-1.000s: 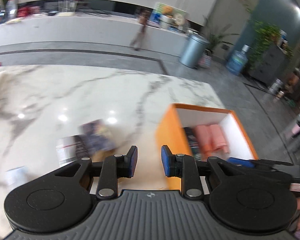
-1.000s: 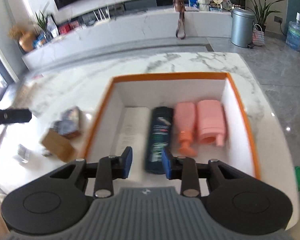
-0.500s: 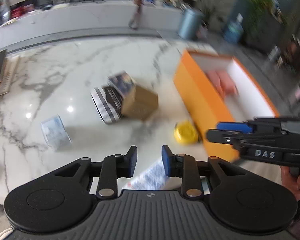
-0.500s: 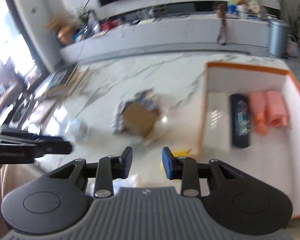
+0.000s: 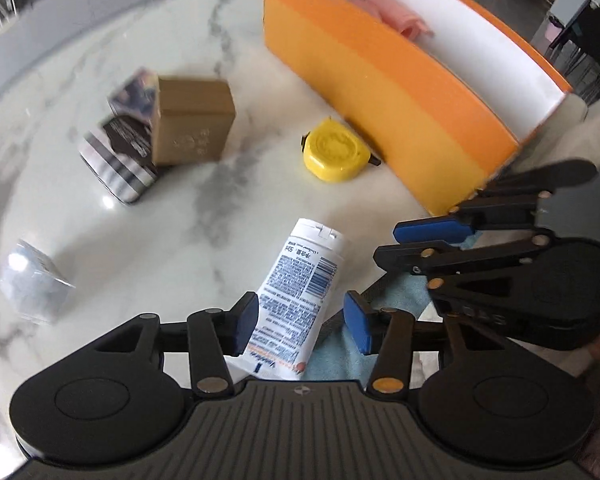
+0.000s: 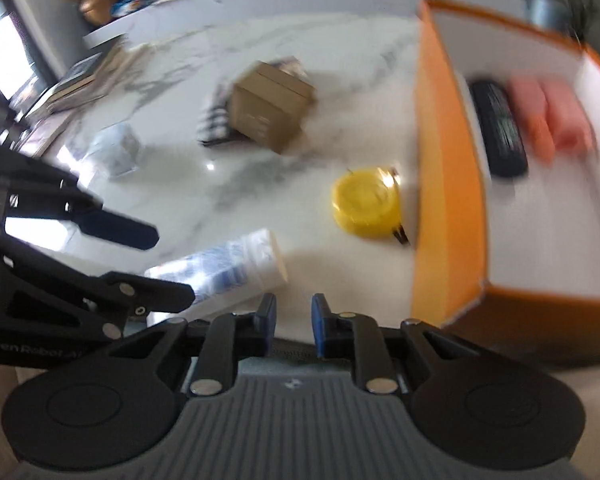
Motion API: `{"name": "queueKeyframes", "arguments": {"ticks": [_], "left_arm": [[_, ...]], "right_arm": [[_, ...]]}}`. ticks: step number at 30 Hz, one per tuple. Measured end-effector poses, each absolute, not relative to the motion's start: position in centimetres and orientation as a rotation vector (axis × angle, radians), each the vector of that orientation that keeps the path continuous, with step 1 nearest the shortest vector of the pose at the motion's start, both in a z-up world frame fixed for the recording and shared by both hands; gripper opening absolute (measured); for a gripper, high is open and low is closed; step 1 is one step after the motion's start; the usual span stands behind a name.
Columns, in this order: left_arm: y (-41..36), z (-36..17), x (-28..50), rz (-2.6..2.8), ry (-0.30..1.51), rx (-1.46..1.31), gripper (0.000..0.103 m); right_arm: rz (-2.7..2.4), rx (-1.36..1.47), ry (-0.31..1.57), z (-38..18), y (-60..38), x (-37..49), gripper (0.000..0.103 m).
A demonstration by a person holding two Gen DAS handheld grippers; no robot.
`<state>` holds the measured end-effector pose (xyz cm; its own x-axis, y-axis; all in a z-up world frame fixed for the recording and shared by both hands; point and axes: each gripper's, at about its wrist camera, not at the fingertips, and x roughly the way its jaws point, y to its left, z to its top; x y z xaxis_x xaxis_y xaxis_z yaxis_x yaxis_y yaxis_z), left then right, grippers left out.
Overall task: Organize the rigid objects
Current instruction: 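Close the left gripper on the white Vaseline lotion tube, then lift the white tube with the left gripper and turn it upright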
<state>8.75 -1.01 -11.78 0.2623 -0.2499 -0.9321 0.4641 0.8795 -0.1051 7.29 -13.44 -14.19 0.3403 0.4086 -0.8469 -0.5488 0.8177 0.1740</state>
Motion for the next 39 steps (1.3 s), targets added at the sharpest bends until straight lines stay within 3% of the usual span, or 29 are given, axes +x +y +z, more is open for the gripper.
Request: {"name": "queueKeyframes", "arguments": {"ticks": [11, 14, 18, 27, 34, 39], "left_arm": [[0.1, -15.1, 11.8, -0.447, 1.374, 0.071, 0.069], [-0.1, -15.1, 11.7, -0.437, 1.36, 0.088, 0.067], [0.0, -14.9, 11.2, -0.432, 1.352, 0.077, 0.057], [1.7, -13.3, 9.1, -0.424, 1.297, -0.07, 0.054], [2.3, -14.6, 10.6, -0.315, 1.397, -0.221, 0.053], [2.4, -14.5, 10.7, -0.246, 1.366, -0.257, 0.048]], "right_arm": [[0.634, -0.126, 1.075, -14.7, -13.3, 7.6, 0.022], [0.632, -0.117, 1.084, -14.9, -13.4, 7.8, 0.022], [0.63, -0.122, 1.086, -15.0, -13.3, 7.8, 0.022], [0.647, -0.129, 1.087, -15.0, -13.2, 7.8, 0.02], [0.669, -0.152, 1.098, -15.3, -12.6, 7.7, 0.02], [0.663, -0.152, 1.105, -15.3, -12.6, 7.7, 0.02]]}}
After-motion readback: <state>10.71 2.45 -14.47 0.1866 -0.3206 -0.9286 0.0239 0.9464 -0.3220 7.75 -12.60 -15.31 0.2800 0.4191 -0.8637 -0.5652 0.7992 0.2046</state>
